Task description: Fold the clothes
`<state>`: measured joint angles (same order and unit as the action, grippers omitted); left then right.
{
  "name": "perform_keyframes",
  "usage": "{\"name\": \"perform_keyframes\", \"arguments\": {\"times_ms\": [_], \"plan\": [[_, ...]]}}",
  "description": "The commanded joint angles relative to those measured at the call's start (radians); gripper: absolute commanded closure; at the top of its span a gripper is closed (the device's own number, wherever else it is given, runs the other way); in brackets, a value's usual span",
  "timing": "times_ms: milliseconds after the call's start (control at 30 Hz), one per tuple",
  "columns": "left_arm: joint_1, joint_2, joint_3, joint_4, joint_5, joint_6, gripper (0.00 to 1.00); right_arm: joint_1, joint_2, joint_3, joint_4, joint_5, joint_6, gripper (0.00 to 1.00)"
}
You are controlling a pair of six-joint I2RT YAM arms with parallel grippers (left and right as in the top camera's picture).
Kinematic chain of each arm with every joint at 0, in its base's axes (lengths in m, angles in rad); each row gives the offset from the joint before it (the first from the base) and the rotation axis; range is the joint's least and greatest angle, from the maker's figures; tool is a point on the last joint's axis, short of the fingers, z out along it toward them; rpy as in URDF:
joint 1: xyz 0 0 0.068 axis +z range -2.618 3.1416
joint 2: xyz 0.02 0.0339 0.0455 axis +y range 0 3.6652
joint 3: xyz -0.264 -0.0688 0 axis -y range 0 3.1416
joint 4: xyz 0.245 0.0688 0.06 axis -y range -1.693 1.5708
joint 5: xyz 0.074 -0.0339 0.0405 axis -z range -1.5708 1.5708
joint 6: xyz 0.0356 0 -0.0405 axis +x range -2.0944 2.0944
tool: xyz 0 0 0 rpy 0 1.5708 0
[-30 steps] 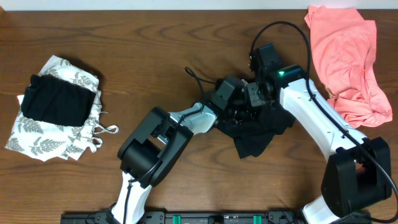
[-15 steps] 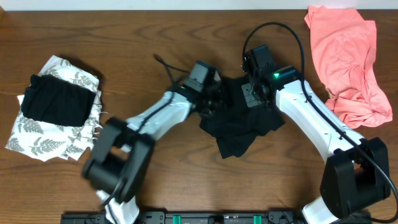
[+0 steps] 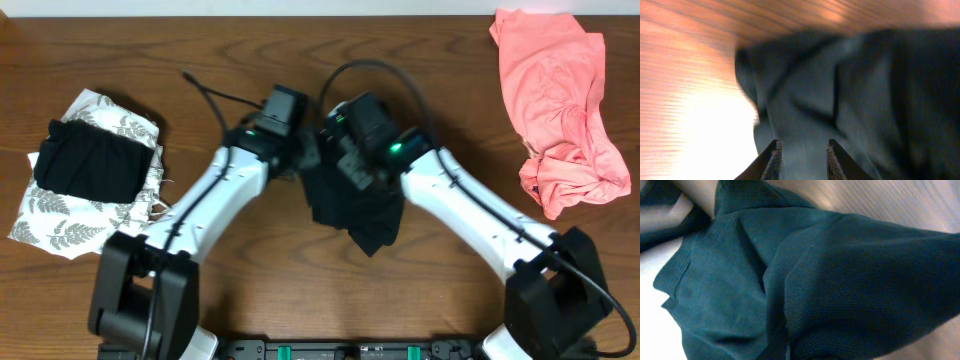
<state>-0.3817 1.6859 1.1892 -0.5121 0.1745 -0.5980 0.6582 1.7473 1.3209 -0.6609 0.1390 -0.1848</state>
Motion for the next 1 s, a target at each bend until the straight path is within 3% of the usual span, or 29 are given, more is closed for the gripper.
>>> {"name": "perform_keyframes", "arguments": {"times_ms": [0,200,233,300,333,467,667,800,967], "plan": [[0.072,-0.069,-0.003,-0.014,-0.093,0.029,0.69,0.067,0.001,0.006,0.013,0.032,-0.113,0.96],[0.169,-0.123,-0.003,-0.055,-0.098,0.069,0.69,0.117,0.055,0.006,0.009,0.048,-0.137,0.96],[0.175,-0.127,-0.003,-0.068,-0.097,0.077,0.69,0.117,0.064,0.006,0.007,0.055,-0.130,0.90],[0.183,-0.131,-0.003,-0.098,-0.097,0.099,0.69,0.104,0.074,0.006,0.012,0.113,-0.047,0.63],[0.182,-0.131,-0.003,-0.112,-0.098,0.108,0.69,0.090,0.076,0.006,0.018,0.144,0.019,0.60],[0.179,-0.131,-0.003,-0.157,-0.097,0.128,0.68,-0.006,0.075,0.006,0.035,0.210,0.212,0.65],[0.160,-0.131,-0.003,-0.164,-0.097,0.180,0.68,-0.243,0.075,0.006,0.083,0.178,0.234,0.65],[0.127,-0.131,-0.003,-0.156,-0.097,0.214,0.67,-0.371,0.074,0.006,0.085,-0.056,0.134,0.37],[0.093,-0.129,-0.004,-0.154,-0.097,0.224,0.45,-0.396,0.074,0.006,-0.007,-0.472,0.018,0.35]]}}
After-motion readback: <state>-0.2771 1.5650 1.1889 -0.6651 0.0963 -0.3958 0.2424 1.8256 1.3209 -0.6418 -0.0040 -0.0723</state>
